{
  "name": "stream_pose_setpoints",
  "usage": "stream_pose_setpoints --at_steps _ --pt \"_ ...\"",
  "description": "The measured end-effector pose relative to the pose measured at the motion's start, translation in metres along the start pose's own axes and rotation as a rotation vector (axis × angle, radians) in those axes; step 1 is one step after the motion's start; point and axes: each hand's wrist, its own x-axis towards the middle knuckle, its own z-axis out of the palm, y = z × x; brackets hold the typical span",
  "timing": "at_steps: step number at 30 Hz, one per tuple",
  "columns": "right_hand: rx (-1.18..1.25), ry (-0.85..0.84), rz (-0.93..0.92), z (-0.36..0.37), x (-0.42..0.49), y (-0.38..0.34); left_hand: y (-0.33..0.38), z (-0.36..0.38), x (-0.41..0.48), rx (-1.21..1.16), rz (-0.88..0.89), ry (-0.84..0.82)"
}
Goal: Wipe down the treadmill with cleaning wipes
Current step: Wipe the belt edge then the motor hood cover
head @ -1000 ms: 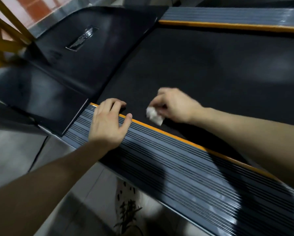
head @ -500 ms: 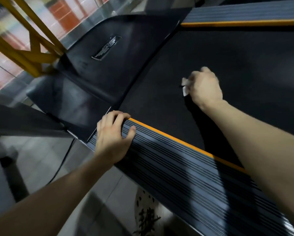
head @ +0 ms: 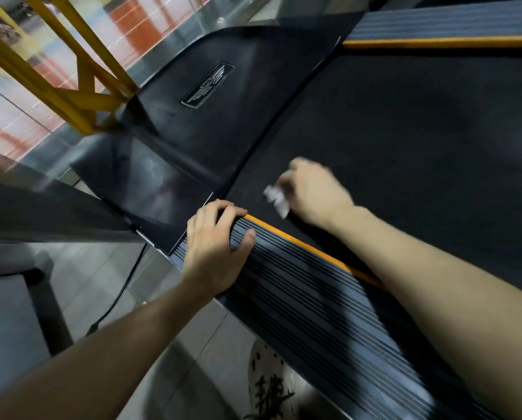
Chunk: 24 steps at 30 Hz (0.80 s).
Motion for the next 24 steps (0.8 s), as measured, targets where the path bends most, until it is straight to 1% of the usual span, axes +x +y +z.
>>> stream_pose_setpoints --at_steps 1,2,3,6,8,10,12,14,16,19,21,22,23,24 --pt "0.035 -0.123 -0.133 0.003 -0.005 -0.01 -0.001 0.0 -0.001 0.001 0.004 0.006" --pt "0.05 -0.212 -0.194 0.002 -0.008 -0.016 -0.001 0.0 -0.001 0.002 0.007 0.008" --pt "0.049 -0.24 -0.2 -0.002 -0.006 -0.017 -0.001 0.001 0.0 0.006 0.01 0.008" --pt "0.008 -0.088 -0.011 -0.002 0.008 -0.011 0.0 0.0 0.0 0.004 -0.002 -0.004" --pt "-0.002 -0.043 0.039 0.006 0.012 -0.014 0.002 -0.001 0.0 0.002 -0.011 -0.011" --pt "0.015 -0.072 0.009 0.008 0.009 -0.014 0.001 -0.001 0.001 -0.001 -0.019 -0.005" --pt "0.027 -0.038 -0.005 -0.003 -0.006 -0.004 0.001 -0.002 0.001 -0.009 -0.035 -0.001" --pt "-0.016 0.026 -0.038 -0.018 -0.03 0.007 0.004 -0.003 0.002 -0.013 -0.042 -0.005" --pt "-0.05 0.002 -0.113 -0.03 -0.059 0.008 0.007 -0.003 0.002 0.025 -0.035 -0.018" --pt "-0.036 -0.077 -0.23 -0.034 -0.094 0.003 0.015 -0.013 0.008 0.105 0.032 0.011" --pt "-0.04 -0.092 -0.284 -0.028 -0.111 0.005 0.022 -0.021 0.027 0.062 0.112 0.067" --pt "-0.046 -0.095 -0.301 -0.024 -0.118 0.007 0.026 -0.022 0.039 0.049 0.165 0.064" --pt "-0.036 -0.09 -0.307 -0.018 -0.124 0.009 0.03 -0.019 0.054 0.05 0.221 0.019" --pt "-0.004 -0.077 -0.301 -0.014 -0.13 0.01 0.035 -0.014 0.067 0.067 0.279 -0.075"
